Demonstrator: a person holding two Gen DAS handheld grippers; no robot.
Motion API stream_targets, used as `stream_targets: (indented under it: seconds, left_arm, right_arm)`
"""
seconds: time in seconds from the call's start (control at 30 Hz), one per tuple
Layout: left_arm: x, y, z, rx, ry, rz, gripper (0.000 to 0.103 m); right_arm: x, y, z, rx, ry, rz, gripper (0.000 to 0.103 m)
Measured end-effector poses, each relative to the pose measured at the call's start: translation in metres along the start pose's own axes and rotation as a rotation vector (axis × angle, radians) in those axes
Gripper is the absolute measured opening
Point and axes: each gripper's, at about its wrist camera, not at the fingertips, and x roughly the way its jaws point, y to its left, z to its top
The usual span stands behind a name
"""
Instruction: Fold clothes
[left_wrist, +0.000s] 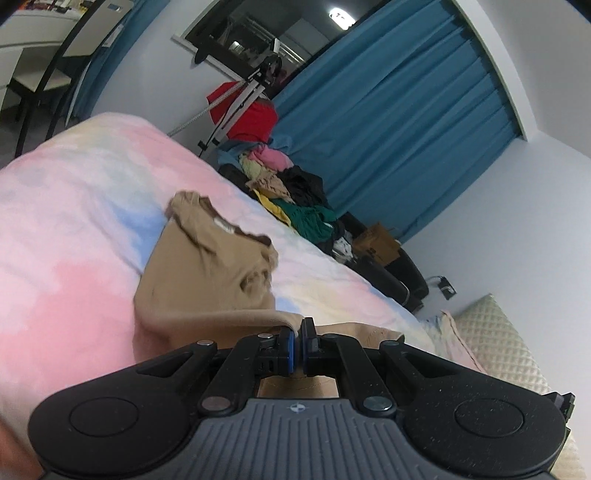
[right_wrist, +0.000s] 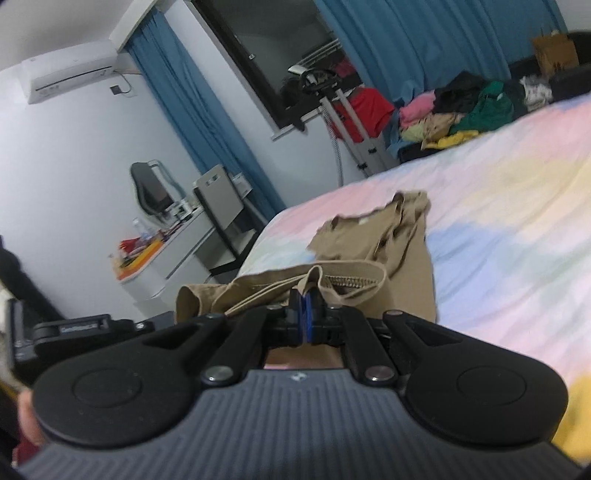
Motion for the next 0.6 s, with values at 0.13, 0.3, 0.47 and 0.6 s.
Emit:
stream_targets:
  seconds: [0.13,0.3,0.47,0.6]
  left_arm:
    - [0.052,0.015,0.036,-0.018,-0.001,0.044,0.005]
    - [0.127,0.043,0.072,-0.027,0.009,0.130,0.005]
    - [0.195,0.079,0.081,-0.002,0.028,0.171,0.006]
    - [0.240,0.102,0.075,0.050,0.087,0.247,0.006]
  right_arm:
    - [0.055,-0.008,0.025,-0.032,-0.010,-0.048,0.005]
    - [0.132,-0.030,0.041,-0.046,0.016,-0.100,0.005]
    - [0.201,-0.068,0.032,-0.017,0.079,-0.147,0.005]
    - [0.245,-0.093,0.012,-0.015,0.136,-0.179,0.005]
